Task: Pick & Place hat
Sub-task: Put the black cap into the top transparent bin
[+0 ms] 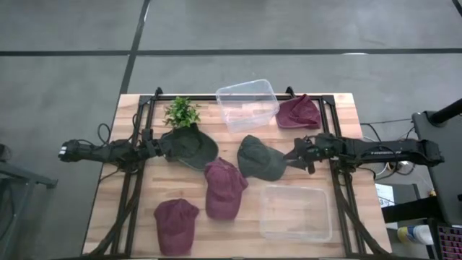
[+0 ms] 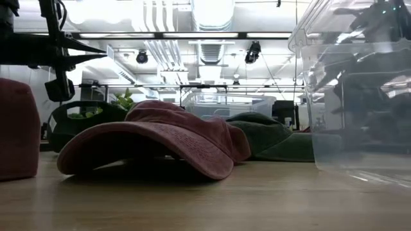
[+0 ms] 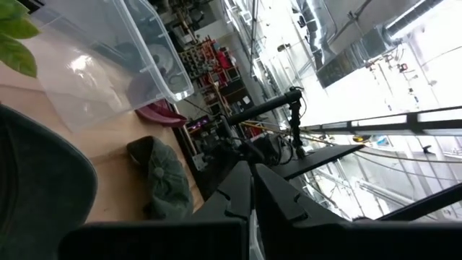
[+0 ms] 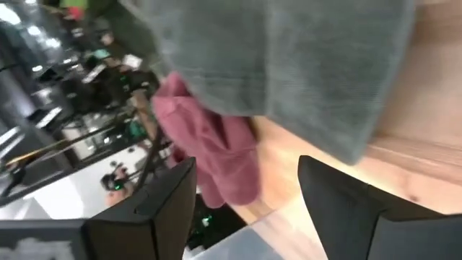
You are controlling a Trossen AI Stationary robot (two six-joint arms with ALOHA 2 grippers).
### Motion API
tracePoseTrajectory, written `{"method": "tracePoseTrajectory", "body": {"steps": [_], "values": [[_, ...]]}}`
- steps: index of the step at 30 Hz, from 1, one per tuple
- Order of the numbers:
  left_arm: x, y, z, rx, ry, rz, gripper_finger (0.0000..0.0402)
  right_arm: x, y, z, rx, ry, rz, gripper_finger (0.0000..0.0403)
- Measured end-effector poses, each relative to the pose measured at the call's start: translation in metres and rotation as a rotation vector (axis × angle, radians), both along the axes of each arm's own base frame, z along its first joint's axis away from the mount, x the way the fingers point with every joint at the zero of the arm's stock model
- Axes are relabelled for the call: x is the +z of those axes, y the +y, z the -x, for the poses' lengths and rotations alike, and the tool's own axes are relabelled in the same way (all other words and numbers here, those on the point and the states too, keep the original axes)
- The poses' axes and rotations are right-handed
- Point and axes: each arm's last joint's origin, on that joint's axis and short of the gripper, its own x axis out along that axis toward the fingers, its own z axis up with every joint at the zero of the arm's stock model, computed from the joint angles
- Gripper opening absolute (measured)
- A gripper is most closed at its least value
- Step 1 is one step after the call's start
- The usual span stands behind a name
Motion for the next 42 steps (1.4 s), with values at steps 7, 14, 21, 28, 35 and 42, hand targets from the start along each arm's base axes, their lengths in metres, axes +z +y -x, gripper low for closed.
{"method": "tracePoseTrajectory", "body": {"steps": [7,14,21,28,35,42], "values": [[0.0,0.001,0.0,0.025,-0.006,0.016,0.0014,-0.011,0.002,-0.002,0.054,0.112,-0.096,0.0226],[0.0,0.001,0.0,0.025,-0.004,0.011,0.0014,-0.025,0.001,0.001,0.028,0.25,-0.081,0.0224],[0.0,0.001,0.0,0.025,-0.002,0.006,0.0014,-0.026,0.0,-0.008,0.02,0.222,-0.059,0.0224],[0.0,0.001,0.0,0.025,-0.002,0.006,0.0014,-0.036,-0.002,-0.016,0.049,0.248,-0.013,0.0222],[0.0,0.001,0.0,0.024,-0.005,0.014,0.0014,-0.034,-0.005,-0.029,0.036,0.147,0.084,0.0167],[0.0,0.001,0.0,0.022,-0.013,0.033,0.0014,-0.034,-0.006,-0.035,0.081,0.104,0.174,0.003]]}}
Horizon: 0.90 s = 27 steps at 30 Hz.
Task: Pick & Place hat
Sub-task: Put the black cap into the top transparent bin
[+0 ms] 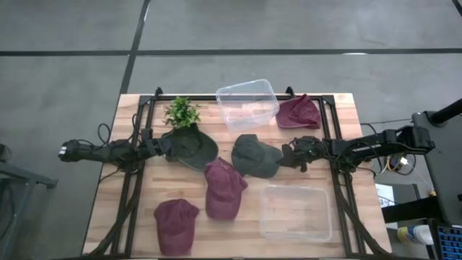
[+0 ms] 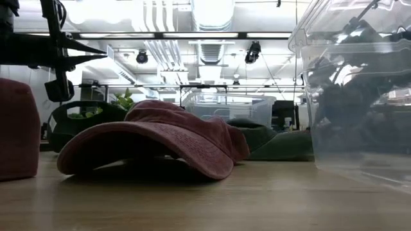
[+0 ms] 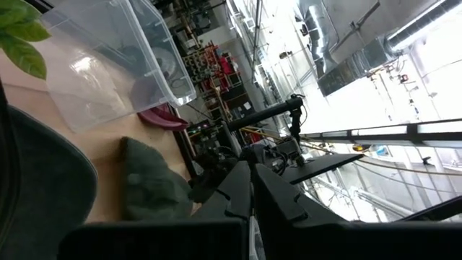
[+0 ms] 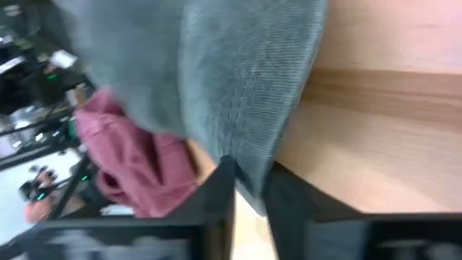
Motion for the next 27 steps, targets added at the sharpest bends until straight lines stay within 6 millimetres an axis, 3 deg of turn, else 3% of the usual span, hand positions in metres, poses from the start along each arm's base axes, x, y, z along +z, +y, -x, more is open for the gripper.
{"method": "tracePoseTrajectory", "body": {"steps": [9,19,27], "values": [[0.002,0.0,0.0,-0.027,-0.123,0.263,0.0014,0.028,-0.002,-0.015,0.113,-0.115,0.216,0.0012],[0.012,0.0,0.002,-0.088,-0.321,0.517,0.0014,0.093,-0.006,-0.043,0.439,0.033,0.582,0.001],[0.031,0.001,0.006,-0.107,-0.411,0.573,0.0014,0.154,-0.008,-0.057,0.678,0.088,0.798,0.0011]]}}
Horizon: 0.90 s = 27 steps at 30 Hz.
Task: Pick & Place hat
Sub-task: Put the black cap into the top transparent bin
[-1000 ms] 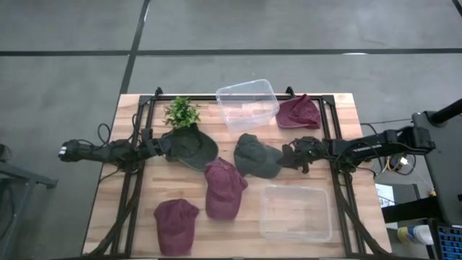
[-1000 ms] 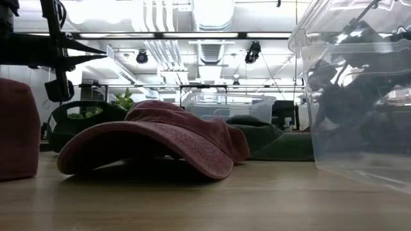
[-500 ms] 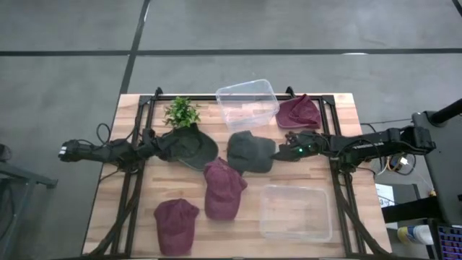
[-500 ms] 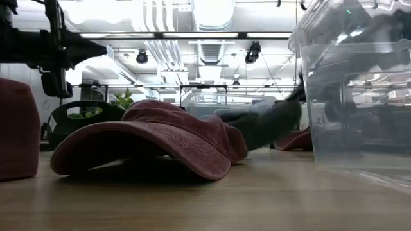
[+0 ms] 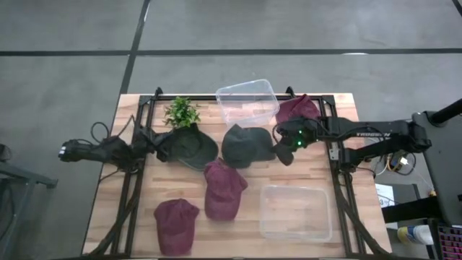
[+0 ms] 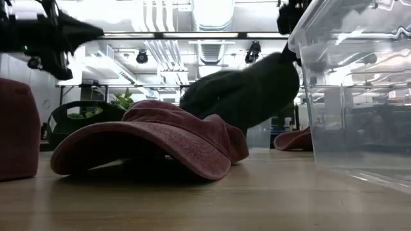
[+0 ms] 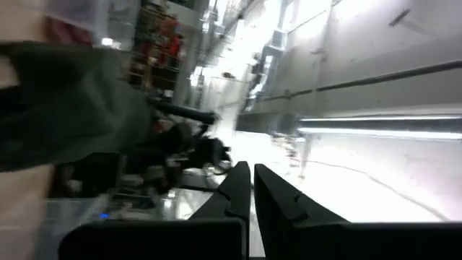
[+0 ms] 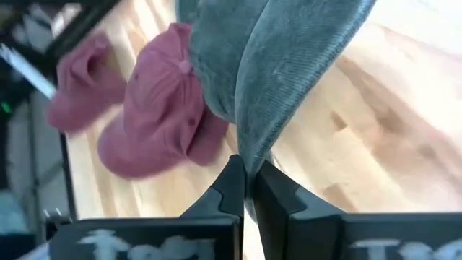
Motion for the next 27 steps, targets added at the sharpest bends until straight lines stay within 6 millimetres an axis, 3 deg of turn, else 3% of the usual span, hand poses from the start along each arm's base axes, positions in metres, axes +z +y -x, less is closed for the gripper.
{"method": "tracePoseTrajectory", "body": {"steps": [12,17,21,27], "values": [[0.057,0.002,0.004,0.059,-0.064,0.031,0.0014,0.081,0.017,-0.022,0.33,0.102,0.286,0.0011],[0.074,0.001,-0.002,0.022,-0.068,0.063,0.0014,0.115,0.034,-0.035,0.389,0.147,0.582,0.0012],[0.084,-0.001,-0.012,0.012,-0.047,0.088,0.0014,0.135,0.046,-0.045,0.297,0.26,0.915,0.0012],[0.094,-0.004,-0.031,-0.031,-0.016,0.158,0.0014,0.142,0.051,-0.07,0.302,0.478,1.3,0.0012]]}}
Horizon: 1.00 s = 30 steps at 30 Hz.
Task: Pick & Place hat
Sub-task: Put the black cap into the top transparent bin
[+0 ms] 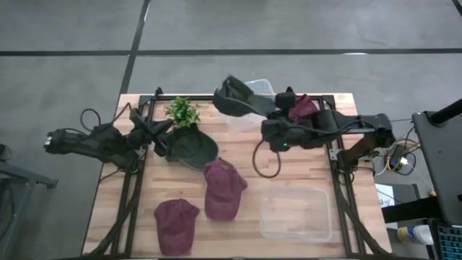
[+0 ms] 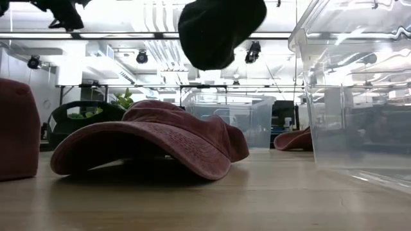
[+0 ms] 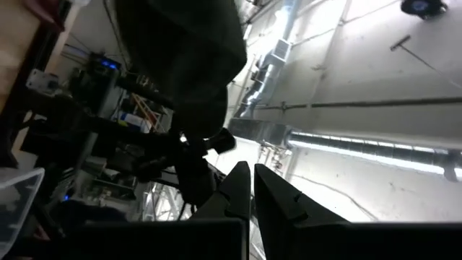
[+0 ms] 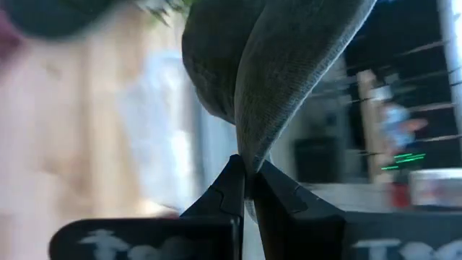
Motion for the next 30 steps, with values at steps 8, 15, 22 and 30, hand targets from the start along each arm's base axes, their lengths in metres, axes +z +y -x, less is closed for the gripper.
{"method": "tracePoseTrajectory", "body": {"steps": [8,15,22,30], "values": [[0.023,-0.004,-0.032,0.022,0.043,0.037,0.0031,-0.016,-0.003,-0.043,0.057,0.302,0.317,0.0012],[0.03,-0.006,-0.067,0.033,0.108,0.056,0.011,-0.013,-0.007,-0.066,0.11,0.313,0.384,0.0012],[0.04,-0.005,-0.095,0.069,0.037,0.07,0.017,-0.008,-0.004,-0.071,0.152,0.323,0.434,0.0012],[0.054,-0.007,-0.105,0.06,0.003,0.061,0.0174,-0.012,0.008,-0.073,0.177,0.34,0.466,0.0012]]}}
